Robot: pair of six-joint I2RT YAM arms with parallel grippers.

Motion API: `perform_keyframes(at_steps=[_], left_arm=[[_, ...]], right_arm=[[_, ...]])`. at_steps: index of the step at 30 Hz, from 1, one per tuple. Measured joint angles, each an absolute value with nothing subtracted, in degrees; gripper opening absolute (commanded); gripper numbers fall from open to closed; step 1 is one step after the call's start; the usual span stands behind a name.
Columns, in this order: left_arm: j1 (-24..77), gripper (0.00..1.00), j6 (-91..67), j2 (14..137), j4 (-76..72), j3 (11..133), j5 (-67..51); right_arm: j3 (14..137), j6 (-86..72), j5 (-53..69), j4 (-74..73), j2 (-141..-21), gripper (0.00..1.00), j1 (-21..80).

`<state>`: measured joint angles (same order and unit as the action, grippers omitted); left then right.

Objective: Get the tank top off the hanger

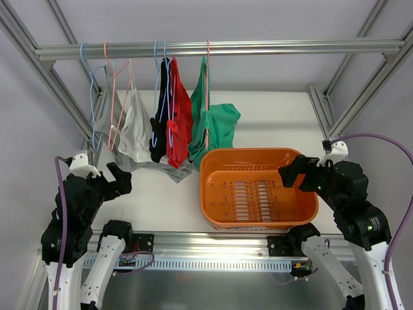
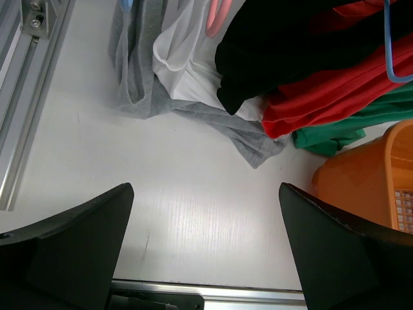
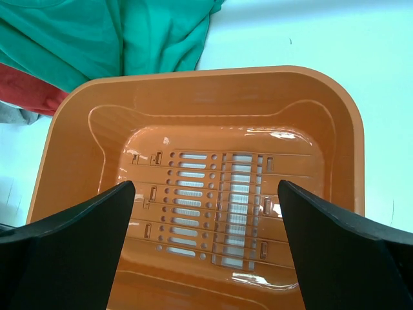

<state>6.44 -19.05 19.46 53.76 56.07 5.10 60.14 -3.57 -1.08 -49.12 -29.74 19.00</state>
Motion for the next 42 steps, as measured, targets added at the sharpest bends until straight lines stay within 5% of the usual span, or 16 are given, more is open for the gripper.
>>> perform_keyframes(at_steps=[13,18,22,33,39,42], left_arm=[[6.44,0.99,-22.04,19.46,52.73,54.39,6.66],[6.44,0.99,-23.49,18.92,51.44,51.99,7.64],[6.44,0.99,-23.68,18.87,51.18,51.53,7.84],[6.44,0.99,-24.23,18.44,49.84,50.89,7.99],[6.44,0.99,-24.27,18.41,49.63,50.68,7.97],[6.44,0.99,-24.27,18.41,49.32,50.63,7.97]], right_arm=[[61.52,-5.43,6.20,-46.37,-30.33,1.00,19.00],[73.76,-7.55,11.27,-43.88,-45.65,0.99,23.07],[89.21,-7.01,3.68,-43.81,-62.04,0.99,36.77],[116.86,-4.99,-17.43,-43.13,-90.74,0.74,49.67],[120.01,-4.86,-22.06,-42.26,-98.15,0.70,49.93],[119.96,-4.71,-23.44,-42.24,-99.66,0.58,50.17]])
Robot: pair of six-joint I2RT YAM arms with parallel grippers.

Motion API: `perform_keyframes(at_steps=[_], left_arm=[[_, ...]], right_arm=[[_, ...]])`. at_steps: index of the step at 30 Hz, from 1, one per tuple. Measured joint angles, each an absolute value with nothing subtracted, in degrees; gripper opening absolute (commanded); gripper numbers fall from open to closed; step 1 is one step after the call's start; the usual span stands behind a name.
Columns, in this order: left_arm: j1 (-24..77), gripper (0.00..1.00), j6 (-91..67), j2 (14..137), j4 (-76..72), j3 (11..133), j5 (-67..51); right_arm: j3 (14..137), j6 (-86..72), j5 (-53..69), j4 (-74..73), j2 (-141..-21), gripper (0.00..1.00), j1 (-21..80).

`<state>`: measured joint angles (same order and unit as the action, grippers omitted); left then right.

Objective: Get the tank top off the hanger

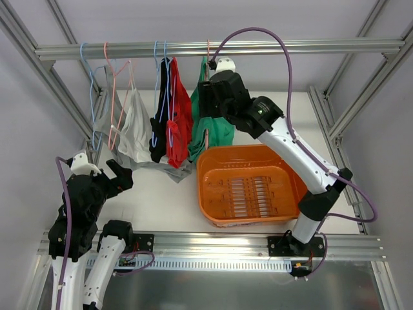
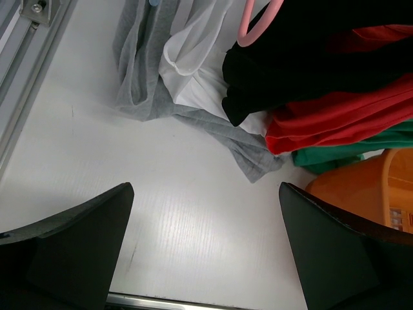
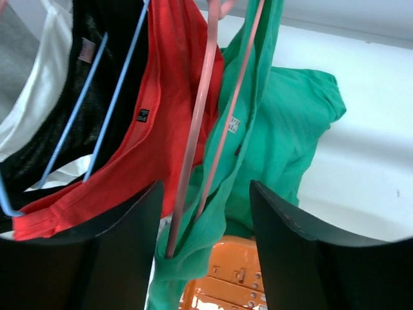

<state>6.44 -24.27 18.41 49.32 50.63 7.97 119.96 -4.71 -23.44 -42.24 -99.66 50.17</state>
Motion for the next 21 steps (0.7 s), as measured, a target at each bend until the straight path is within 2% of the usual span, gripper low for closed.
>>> perform_keyframes(at_steps=[3,5,6,8,9,11,12,14,15,21], left_arm=[[6.44,0.99,-24.27,18.37,48.93,50.63,7.94],[6.44,0.99,-24.27,18.24,48.71,50.63,7.94],[6.44,0.99,-24.27,18.20,48.71,50.63,7.94],[6.44,0.99,-24.27,18.13,48.71,50.63,7.92],[6.44,0.99,-24.27,18.06,48.71,50.63,7.92],[6.44,0.99,-24.27,17.91,48.71,50.63,7.92],[6.44,0.99,-24.27,17.87,48.69,50.63,7.92],[6.44,0.99,-24.27,17.82,48.69,50.61,7.92],[6.44,0.99,-24.27,17.82,48.71,50.61,7.92],[6.44,0.99,-24.25,17.80,48.69,50.61,7.86]], right_arm=[[118.65,-4.84,-25.17,-41.43,-99.68,0.40,50.52],[116.14,-5.34,-26.39,-39.16,-98.83,0.38,50.92],[114.85,-5.52,-26.89,-38.39,-98.35,0.32,51.18],[113.10,-5.80,-27.75,-37.28,-97.67,0.28,51.64],[112.46,-5.98,-28.08,-36.60,-97.36,0.22,51.90],[112.03,-6.35,-28.53,-35.29,-96.92,0.20,52.27],[112.03,-6.52,-28.77,-34.59,-96.79,0.11,52.42],[112.03,-6.90,-29.32,-33.23,-96.66,0.08,52.49],[112.03,-7.03,-29.39,-32.82,-96.66,0.01,52.49],[112.05,-7.51,-29.87,-31.33,-96.68,0.00,52.49]])
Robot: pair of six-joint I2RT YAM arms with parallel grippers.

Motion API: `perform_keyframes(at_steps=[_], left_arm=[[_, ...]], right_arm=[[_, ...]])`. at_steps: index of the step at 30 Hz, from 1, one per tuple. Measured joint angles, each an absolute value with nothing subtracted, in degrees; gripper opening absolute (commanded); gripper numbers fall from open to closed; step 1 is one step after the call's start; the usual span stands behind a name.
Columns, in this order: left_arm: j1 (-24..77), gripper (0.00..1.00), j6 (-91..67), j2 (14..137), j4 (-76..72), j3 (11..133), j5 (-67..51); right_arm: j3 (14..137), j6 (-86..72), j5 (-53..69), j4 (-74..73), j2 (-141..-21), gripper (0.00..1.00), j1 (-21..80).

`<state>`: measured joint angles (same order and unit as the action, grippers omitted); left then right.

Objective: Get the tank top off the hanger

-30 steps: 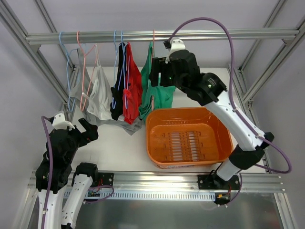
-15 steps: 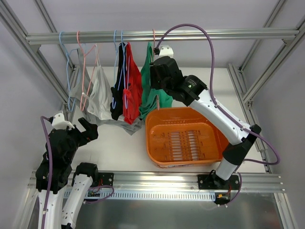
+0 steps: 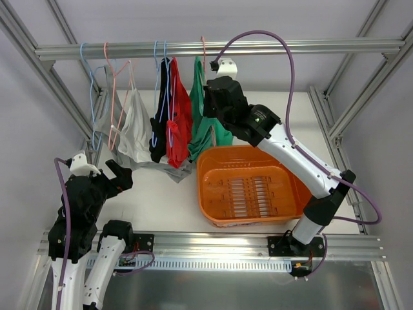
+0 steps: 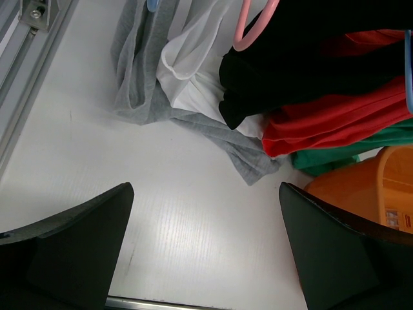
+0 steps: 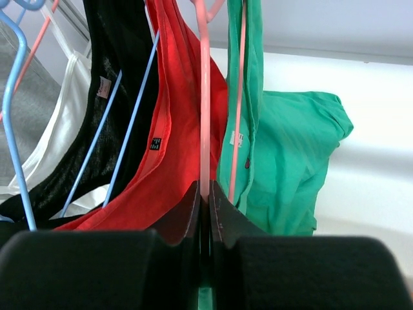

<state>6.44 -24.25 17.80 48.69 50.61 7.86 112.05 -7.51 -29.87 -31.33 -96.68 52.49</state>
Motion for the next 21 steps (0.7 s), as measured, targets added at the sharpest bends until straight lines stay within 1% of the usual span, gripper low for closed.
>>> perform_keyframes(at_steps=[14,21], left_arm=[[6.44,0.99,-24.25,17.23,48.64,50.35,7.49],[6.44,0.99,-24.25,17.21,48.64,50.26,7.44]], right_arm=[[111.74,-7.46,-29.58,-26.00,-95.81,0.00,53.56],[105.51,-7.29,-29.30,-23.14,-88.09,0.00,56.29]])
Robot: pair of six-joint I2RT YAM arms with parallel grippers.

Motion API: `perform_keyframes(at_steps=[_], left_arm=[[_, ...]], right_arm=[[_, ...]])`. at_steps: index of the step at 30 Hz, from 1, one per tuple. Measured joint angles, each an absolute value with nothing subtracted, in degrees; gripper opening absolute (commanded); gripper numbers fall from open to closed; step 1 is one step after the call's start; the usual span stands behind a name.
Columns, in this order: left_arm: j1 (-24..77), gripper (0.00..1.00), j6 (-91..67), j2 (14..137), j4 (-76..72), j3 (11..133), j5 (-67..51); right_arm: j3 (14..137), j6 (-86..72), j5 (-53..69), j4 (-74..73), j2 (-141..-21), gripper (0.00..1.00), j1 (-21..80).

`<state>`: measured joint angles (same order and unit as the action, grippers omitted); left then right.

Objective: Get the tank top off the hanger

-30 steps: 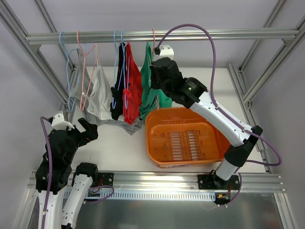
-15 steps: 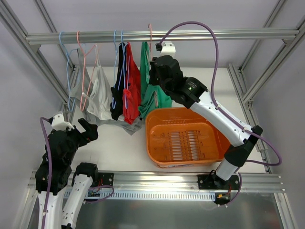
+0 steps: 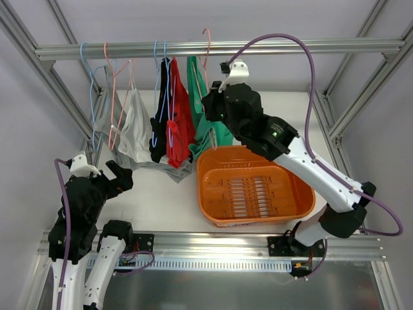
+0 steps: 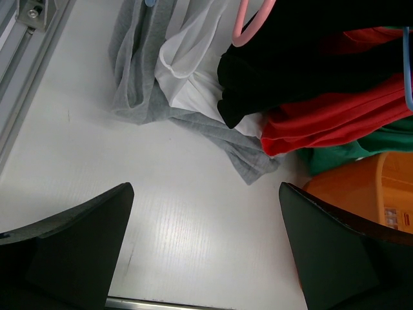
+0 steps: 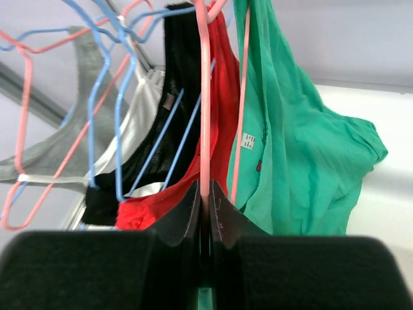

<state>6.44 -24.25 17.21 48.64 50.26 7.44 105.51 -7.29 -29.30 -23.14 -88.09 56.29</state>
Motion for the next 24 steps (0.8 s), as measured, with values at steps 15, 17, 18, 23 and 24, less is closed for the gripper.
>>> perform_keyframes(at_steps=[15,17,18,23,24], left_arm=[[6.46,0.99,-23.18,15.51,47.66,50.09,3.38],[6.61,0.99,-22.81,15.18,47.13,50.06,1.50],[6.81,0.99,-22.44,15.07,46.83,50.06,0.03],[6.83,0.99,-20.08,15.11,44.82,50.65,-11.16],[6.83,0.99,-19.79,15.33,44.77,51.44,-13.74]], right_arm=[[92.18,-9.10,-22.94,-22.22,-70.37,0.00,58.54],[92.07,-9.89,-20.71,-22.57,-69.04,0.00,58.96],[92.07,-10.20,-19.70,-22.57,-68.51,0.00,59.16],[92.01,-11.88,-14.85,-23.59,-65.56,0.00,60.86],[92.01,-12.03,-14.26,-23.92,-65.10,0.00,61.28]])
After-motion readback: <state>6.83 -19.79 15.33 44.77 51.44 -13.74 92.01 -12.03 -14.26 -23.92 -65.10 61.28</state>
